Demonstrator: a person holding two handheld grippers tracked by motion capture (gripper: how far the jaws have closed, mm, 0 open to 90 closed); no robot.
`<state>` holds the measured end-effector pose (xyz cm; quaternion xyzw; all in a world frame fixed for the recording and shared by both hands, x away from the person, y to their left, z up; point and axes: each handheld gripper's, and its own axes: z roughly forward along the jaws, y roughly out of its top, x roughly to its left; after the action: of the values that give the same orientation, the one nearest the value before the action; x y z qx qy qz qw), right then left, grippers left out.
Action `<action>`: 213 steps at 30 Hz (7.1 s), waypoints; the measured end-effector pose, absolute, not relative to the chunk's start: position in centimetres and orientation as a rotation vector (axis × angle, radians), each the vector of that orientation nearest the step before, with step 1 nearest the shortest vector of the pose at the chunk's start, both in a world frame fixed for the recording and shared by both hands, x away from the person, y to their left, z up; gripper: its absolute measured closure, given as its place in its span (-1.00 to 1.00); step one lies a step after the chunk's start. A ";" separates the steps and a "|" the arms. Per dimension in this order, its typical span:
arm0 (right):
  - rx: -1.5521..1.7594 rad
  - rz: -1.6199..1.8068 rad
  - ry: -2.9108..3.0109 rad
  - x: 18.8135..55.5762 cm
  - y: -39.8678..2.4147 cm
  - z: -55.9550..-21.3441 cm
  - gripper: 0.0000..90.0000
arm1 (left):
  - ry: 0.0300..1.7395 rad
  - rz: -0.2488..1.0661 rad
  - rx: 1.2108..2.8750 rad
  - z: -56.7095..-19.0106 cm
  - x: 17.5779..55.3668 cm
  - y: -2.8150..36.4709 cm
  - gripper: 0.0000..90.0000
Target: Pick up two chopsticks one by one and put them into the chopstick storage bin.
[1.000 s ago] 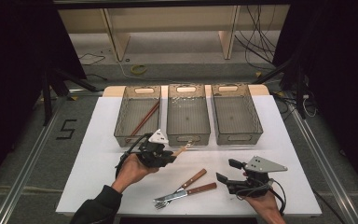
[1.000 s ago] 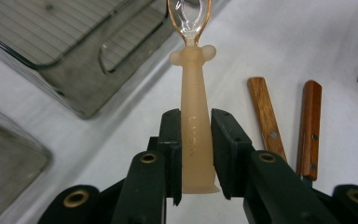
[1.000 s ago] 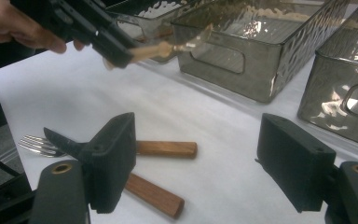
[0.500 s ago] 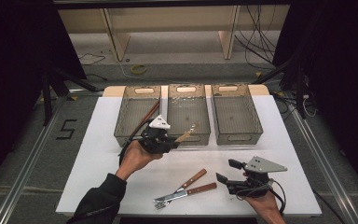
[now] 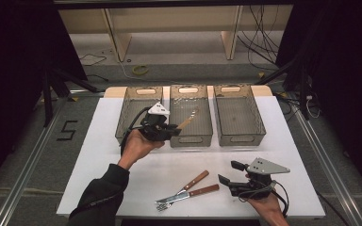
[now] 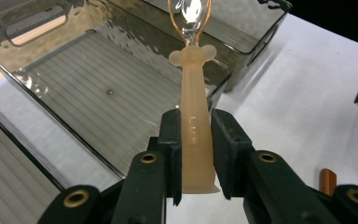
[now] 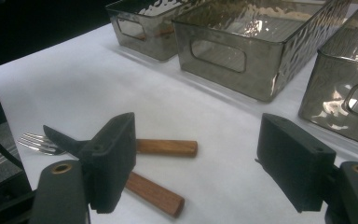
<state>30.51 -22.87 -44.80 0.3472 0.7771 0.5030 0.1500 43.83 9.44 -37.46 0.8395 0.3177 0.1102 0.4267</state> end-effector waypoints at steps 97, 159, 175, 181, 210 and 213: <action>0.968 1.443 2.256 30.5 -22.9 -44.6 -0.35 | 1.027 0.184 2.050 -40.0 49.9 8.9 -0.15; 0.276 0.668 2.985 34.3 -13.6 -45.9 0.12 | 0.818 0.298 1.876 -46.1 35.2 17.2 -0.46; 0.218 0.524 3.031 34.4 -12.7 -46.4 0.42 | 0.817 0.304 1.894 -46.5 35.3 17.3 -0.44; 0.196 0.501 3.026 34.2 -12.6 -46.3 0.48 | 0.814 0.302 1.904 -46.6 35.2 17.1 -0.43; 0.258 0.675 2.970 34.2 -13.7 -45.1 0.70 | 0.836 0.345 1.832 -46.6 35.2 18.1 -0.43; 0.304 0.720 2.935 34.4 -14.0 -44.6 0.71 | 0.839 0.353 1.828 -46.5 35.2 18.1 -0.44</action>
<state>34.39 -14.05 -44.61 0.0998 0.9650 0.2368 0.0519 35.21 18.13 -46.52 0.7632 0.3501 0.1475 0.5227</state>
